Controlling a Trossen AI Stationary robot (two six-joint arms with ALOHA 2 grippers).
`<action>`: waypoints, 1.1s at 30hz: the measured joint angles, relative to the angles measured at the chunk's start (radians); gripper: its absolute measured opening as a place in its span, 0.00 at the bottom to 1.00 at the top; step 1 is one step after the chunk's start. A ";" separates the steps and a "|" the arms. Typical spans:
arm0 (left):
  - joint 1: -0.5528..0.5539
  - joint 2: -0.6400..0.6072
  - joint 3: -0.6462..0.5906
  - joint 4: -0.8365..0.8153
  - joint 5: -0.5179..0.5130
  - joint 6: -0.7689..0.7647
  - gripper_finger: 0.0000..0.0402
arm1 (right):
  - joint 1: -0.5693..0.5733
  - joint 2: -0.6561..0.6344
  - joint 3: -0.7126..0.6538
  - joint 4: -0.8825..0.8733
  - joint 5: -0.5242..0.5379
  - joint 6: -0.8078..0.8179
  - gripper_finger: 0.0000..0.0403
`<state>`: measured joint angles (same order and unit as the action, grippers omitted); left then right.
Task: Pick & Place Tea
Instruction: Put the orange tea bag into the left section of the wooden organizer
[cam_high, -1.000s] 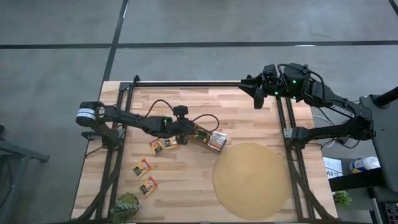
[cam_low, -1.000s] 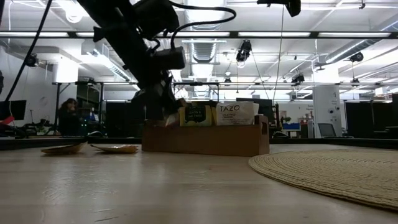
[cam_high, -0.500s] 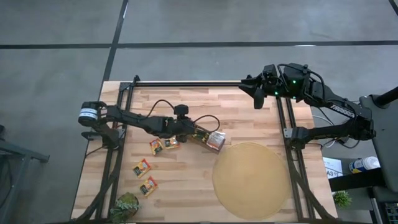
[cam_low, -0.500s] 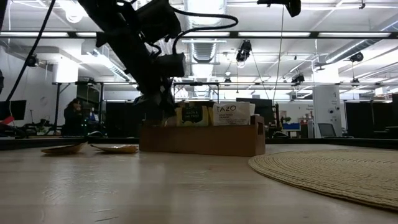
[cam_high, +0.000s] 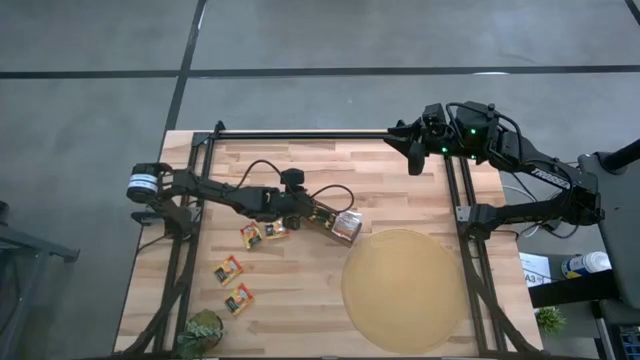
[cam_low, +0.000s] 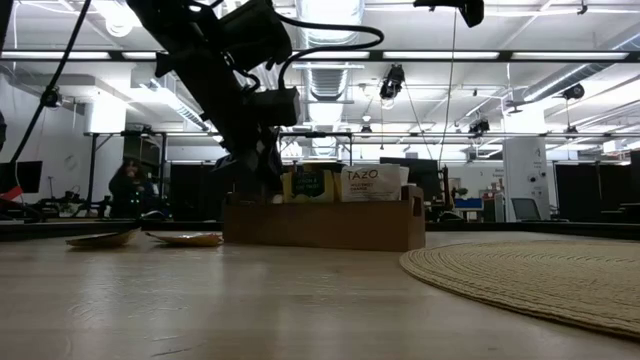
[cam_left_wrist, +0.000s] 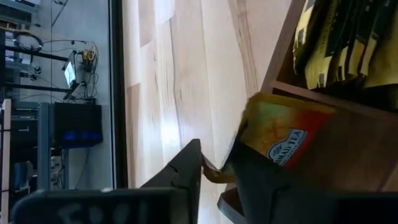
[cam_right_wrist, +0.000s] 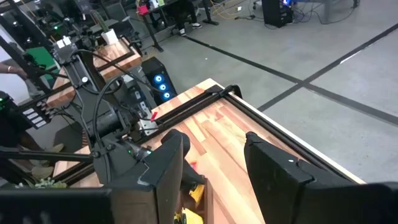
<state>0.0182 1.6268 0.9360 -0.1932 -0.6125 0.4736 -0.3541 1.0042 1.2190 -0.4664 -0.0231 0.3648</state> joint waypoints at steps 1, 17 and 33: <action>0.000 0.000 0.000 0.000 0.000 0.000 0.23 | 0.000 0.000 0.000 0.000 0.000 -0.001 0.42; 0.010 -0.013 0.051 -0.011 -0.002 0.003 0.31 | 0.000 0.000 0.000 -0.001 -0.002 -0.028 0.42; 0.040 -0.147 0.252 -0.486 0.018 -0.372 0.31 | 0.000 0.000 0.000 -0.003 -0.012 -0.039 0.42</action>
<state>0.0587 1.4797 1.1881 -0.6791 -0.5943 0.1014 -0.3538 1.0042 1.2190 -0.4693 -0.0347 0.3258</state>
